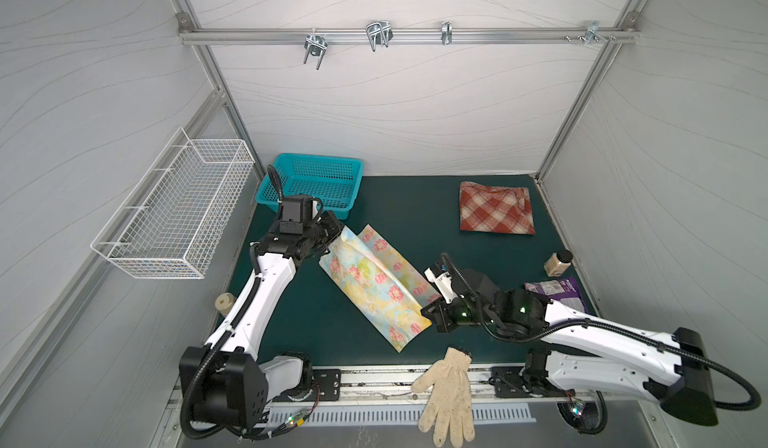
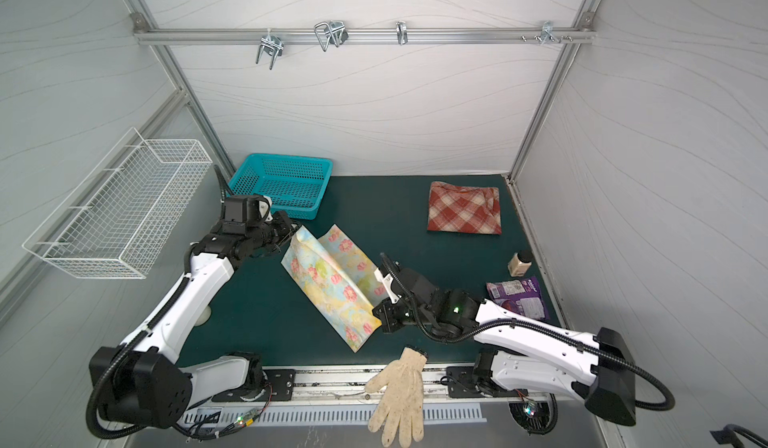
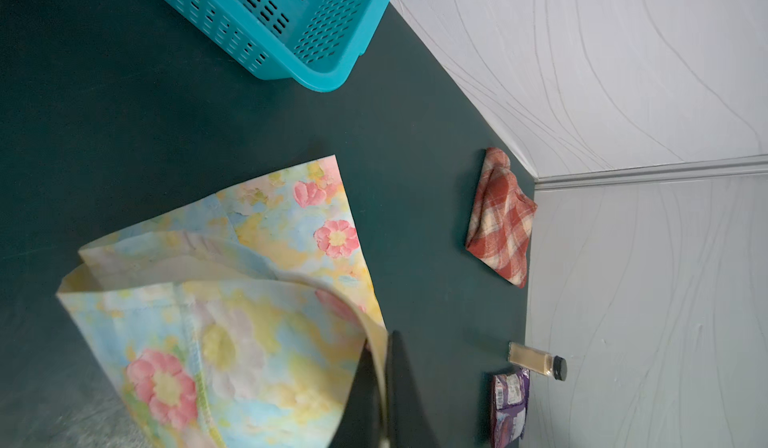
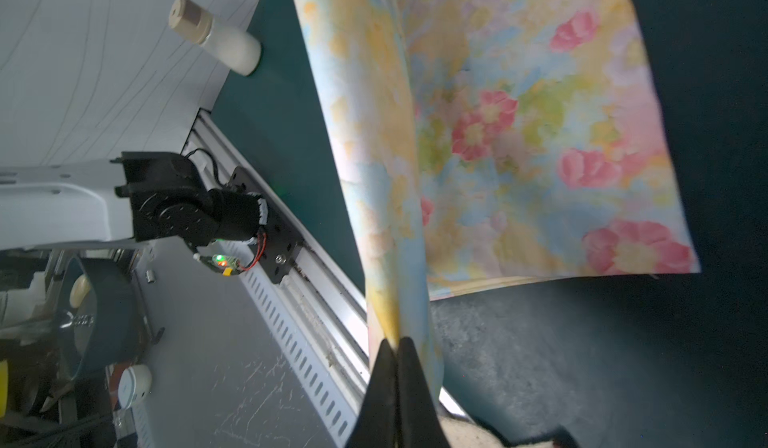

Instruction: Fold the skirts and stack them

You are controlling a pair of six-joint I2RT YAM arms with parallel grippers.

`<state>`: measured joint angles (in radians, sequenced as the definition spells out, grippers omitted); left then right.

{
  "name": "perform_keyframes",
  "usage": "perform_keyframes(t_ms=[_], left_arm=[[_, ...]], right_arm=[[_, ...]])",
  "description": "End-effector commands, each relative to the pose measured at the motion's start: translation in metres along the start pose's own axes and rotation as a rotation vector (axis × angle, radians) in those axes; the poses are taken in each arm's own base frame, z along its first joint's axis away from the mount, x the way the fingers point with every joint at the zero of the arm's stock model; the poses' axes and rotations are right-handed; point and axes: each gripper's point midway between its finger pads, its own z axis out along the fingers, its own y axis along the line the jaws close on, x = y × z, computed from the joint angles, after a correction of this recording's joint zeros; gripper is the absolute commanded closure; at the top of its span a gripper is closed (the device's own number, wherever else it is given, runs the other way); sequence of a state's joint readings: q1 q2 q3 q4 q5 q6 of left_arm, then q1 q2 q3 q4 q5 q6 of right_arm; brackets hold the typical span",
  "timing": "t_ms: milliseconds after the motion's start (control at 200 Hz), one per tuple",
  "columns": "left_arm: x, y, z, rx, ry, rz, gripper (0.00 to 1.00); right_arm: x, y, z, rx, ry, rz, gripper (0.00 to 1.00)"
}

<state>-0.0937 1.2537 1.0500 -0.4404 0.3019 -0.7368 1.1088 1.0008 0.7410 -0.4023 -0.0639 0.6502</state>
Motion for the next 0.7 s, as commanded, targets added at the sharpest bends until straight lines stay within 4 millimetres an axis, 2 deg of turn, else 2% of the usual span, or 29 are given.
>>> perform_keyframes(t_ms=[0,585,695], left_arm=[[-0.035,-0.018,0.005,0.012,-0.112,0.034,1.0],[-0.02,0.021,0.1,-0.105,0.015,-0.004,1.0],[-0.019,0.023,0.11,-0.118,0.027,-0.003,0.94]], right_arm=[[0.011,-0.022,0.002,0.035,0.056,0.009,1.0],[-0.006,-0.088,0.05,0.168,0.086,0.055,1.0],[-0.011,-0.098,0.056,0.167,0.093,0.067,1.0]])
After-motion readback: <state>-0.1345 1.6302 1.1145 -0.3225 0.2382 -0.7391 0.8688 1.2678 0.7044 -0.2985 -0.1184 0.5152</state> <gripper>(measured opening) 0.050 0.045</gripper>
